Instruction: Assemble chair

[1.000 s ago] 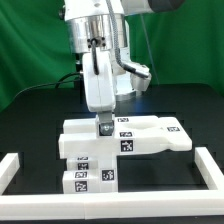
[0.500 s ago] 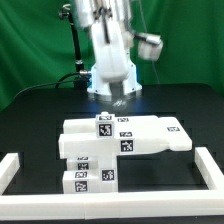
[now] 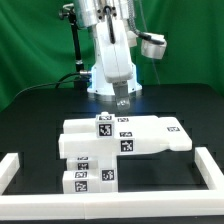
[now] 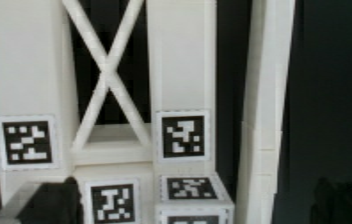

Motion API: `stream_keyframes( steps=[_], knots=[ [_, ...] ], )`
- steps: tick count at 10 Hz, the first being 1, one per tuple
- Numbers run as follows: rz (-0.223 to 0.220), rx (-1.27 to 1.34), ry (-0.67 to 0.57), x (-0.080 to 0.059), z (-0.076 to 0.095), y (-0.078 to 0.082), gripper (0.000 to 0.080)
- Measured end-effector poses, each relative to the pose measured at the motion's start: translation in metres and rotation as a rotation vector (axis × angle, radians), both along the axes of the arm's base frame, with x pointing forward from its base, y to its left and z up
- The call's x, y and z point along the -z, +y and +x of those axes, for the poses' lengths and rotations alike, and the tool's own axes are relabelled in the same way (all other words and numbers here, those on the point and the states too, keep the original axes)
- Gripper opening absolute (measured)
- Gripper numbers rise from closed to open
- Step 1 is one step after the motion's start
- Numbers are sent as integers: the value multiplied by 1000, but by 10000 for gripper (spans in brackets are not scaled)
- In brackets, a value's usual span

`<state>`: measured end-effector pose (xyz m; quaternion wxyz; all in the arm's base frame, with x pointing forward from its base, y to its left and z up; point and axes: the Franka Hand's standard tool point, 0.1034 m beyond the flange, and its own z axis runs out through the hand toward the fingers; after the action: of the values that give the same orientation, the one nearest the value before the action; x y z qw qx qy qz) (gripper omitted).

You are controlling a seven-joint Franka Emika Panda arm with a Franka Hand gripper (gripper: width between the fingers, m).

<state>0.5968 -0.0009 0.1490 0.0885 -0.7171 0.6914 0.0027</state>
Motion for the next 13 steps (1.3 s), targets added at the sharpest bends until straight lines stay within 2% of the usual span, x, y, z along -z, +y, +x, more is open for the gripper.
stream_keyframes(
  steps=[1, 3, 5, 10, 11, 13],
  knots=[
    [-2, -15, 1, 0, -1, 2, 648],
    [11, -155, 11, -12, -12, 30, 648],
    [23, -181, 2, -23, -22, 46, 648],
    [-23, -513, -50, -21, -24, 45, 648],
    [-39, -613, -69, -17, -33, 46, 648],
    [-46, -715, -68, -2, -69, 54, 648]
  ],
)
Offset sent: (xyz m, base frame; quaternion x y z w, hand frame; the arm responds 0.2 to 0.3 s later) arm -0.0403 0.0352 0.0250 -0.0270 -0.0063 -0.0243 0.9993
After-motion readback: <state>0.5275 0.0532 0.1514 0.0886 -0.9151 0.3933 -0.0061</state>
